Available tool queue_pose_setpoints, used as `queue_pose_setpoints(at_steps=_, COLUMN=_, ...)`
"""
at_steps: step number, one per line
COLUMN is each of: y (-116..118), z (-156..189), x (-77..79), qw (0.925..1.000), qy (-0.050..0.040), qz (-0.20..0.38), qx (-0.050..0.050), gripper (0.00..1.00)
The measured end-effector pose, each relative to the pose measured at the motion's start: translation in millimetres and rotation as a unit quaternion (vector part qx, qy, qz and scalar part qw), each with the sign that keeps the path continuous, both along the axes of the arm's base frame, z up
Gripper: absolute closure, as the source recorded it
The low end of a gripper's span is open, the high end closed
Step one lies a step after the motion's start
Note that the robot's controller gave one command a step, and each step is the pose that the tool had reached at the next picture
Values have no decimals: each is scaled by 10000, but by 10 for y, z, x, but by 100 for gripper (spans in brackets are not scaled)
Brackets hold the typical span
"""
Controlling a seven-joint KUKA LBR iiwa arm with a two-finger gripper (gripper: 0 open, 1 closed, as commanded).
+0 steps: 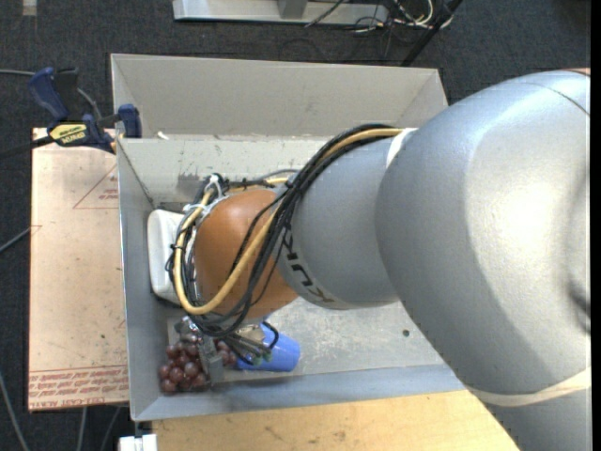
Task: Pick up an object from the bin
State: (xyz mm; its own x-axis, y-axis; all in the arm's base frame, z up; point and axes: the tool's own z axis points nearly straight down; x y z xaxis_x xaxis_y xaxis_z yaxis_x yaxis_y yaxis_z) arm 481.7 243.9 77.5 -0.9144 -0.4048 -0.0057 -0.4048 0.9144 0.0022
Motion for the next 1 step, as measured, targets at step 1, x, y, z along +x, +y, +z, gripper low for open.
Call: queue_pose_setpoints(at_steps=1, y=1, z=50, x=0, qw=10000, qy=-2, qz=-4, qx=4, gripper=100)
